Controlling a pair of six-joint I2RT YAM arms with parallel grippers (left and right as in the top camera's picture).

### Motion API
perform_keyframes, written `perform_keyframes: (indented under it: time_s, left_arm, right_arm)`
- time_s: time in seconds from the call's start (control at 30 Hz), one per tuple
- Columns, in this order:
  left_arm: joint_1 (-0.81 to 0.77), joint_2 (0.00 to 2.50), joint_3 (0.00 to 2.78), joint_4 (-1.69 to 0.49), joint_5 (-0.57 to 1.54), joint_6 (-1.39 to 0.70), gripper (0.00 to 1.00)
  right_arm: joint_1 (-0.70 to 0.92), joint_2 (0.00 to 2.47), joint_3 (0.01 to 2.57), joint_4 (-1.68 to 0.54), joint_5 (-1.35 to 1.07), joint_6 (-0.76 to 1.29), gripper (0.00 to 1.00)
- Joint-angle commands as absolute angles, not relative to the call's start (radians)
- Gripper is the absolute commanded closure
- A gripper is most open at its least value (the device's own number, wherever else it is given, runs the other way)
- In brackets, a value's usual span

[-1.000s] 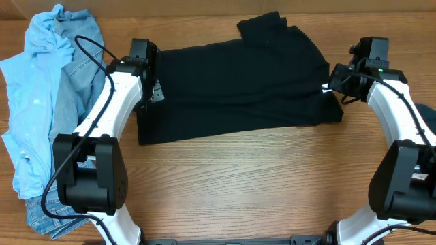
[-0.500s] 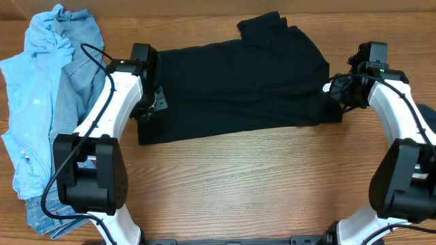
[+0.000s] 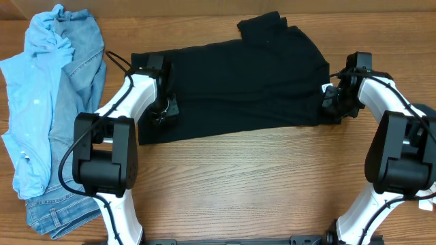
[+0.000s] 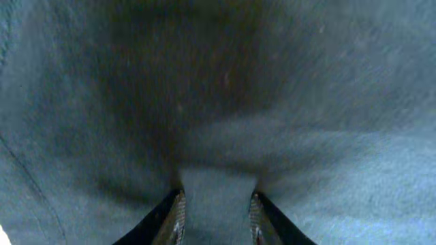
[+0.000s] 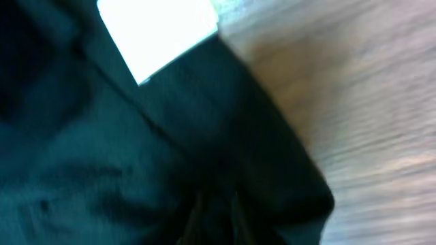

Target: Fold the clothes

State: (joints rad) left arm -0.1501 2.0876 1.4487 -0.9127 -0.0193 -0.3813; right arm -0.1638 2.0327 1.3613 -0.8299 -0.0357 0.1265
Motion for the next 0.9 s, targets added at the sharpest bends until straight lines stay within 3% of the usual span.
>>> perform_keyframes:
  time_s: [0.0, 0.4, 0.5, 0.6, 0.87]
  left_arm:
    - [-0.151, 2.182, 1.427, -1.034, -0.025, -0.359, 0.66]
    - [-0.149, 2.186, 1.427, -1.38, -0.063, -0.358, 0.65]
    - [-0.149, 2.186, 1.427, -1.424, -0.064, -0.341, 0.69]
    - [-0.149, 2.184, 1.427, -1.435, -0.109, -0.337, 0.76]
    - [-0.152, 1.962, 1.428, -1.346, -0.145, -0.336, 0.76]
  right_arm:
    - [-0.169, 2.078, 1.348, -0.935, -0.001, 0.128, 0.78]
    - [-0.257, 2.078, 1.348, -1.271, 0.051, 0.211, 0.73]
    - [-0.259, 2.078, 1.348, -1.331, 0.059, 0.214, 0.72]
    - [-0.258, 2.078, 1.348, -1.367, 0.058, 0.217, 0.72]
    - [-0.258, 2.022, 1.349, -1.326, 0.035, 0.236, 0.74]
